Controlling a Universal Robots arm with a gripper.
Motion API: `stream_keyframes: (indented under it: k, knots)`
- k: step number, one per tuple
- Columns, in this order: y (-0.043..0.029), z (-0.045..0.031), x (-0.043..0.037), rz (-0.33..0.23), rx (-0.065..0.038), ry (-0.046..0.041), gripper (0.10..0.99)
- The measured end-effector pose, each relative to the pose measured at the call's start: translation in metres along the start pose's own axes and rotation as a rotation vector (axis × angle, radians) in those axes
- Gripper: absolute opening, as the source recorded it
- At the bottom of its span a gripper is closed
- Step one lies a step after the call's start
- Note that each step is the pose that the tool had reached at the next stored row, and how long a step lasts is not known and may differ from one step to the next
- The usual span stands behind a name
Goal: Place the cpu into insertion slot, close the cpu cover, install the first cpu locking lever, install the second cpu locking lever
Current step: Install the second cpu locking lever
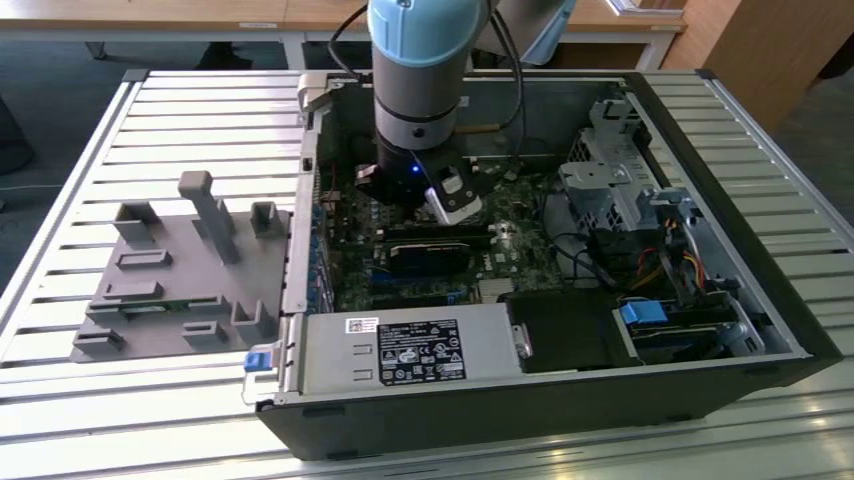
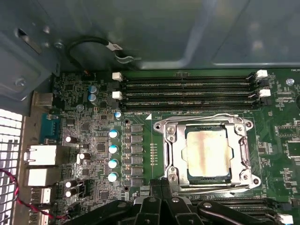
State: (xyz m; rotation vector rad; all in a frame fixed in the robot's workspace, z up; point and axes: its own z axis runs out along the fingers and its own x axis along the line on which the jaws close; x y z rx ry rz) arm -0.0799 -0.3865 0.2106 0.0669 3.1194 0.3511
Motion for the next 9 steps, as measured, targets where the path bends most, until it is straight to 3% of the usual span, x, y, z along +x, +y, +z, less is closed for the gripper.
stream_keyframes:
  k: [6, 9]
  knots:
    - [0.0018, -0.008, 0.0, 0.0, 0.0, 0.0, 0.106]
    - [0.0019, -0.0082, 0.0, 0.0, 0.0, -0.0002, 0.106]
